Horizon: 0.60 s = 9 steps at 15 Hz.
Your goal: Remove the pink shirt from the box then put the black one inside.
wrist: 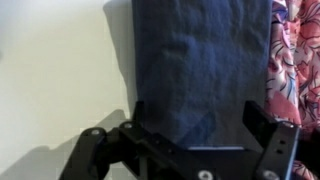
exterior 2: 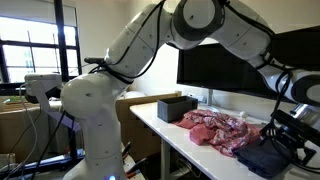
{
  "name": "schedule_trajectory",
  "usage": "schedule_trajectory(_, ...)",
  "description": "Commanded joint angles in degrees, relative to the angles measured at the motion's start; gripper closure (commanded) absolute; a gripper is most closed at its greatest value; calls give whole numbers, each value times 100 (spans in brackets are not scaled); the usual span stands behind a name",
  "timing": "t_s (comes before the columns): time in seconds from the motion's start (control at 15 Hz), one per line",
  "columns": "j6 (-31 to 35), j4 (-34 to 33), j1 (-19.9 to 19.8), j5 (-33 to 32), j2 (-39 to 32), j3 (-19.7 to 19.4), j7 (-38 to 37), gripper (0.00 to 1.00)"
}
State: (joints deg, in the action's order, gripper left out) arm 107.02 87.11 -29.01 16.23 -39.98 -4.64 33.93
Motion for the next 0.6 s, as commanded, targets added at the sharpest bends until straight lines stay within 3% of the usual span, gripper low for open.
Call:
schedule_trajectory(0.0,-174,-110,-38,53,-69,122,260,0)
schedule_trajectory(0.53,-179,-234,-17,-23,-126,86,274,0)
